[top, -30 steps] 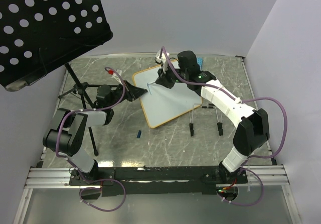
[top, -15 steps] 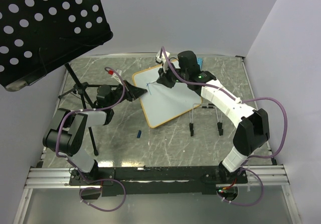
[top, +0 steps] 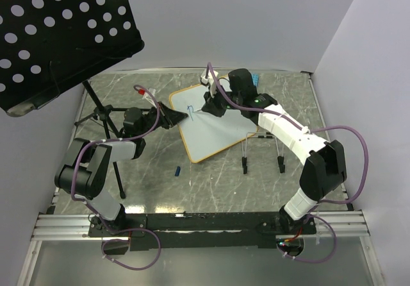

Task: Write a sentence on the whiteboard
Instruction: Write on the whiteboard with the whiteboard.

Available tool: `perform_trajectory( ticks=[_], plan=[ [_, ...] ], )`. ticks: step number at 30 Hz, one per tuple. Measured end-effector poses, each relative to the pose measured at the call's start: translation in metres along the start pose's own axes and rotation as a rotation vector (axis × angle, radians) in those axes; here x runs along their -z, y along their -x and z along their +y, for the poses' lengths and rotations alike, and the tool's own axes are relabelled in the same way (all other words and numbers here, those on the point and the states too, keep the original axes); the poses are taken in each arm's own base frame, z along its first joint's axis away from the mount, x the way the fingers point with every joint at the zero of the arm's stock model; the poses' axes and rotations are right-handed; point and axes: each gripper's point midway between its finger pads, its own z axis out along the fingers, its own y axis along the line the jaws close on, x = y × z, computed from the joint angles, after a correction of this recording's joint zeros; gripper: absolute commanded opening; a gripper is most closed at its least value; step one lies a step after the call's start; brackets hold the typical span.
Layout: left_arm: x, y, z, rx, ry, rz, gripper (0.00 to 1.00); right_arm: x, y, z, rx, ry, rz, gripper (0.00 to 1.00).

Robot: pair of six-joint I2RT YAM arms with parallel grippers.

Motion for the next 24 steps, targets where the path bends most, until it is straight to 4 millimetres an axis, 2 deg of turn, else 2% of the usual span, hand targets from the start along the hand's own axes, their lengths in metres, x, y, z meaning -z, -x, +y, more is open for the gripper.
perform_trajectory(
  ticks=[9,24],
  plan=[
    [0.000,0.000,-0.001,-0.002,-0.006,0.004,0.01,0.000,-0.001,0.011,-0.017,0.054,-0.004,0.00],
    [0.000,0.000,-0.001,-0.006,-0.004,0.003,0.01,0.004,-0.009,0.002,-0.040,-0.006,0.020,0.00]
  ],
)
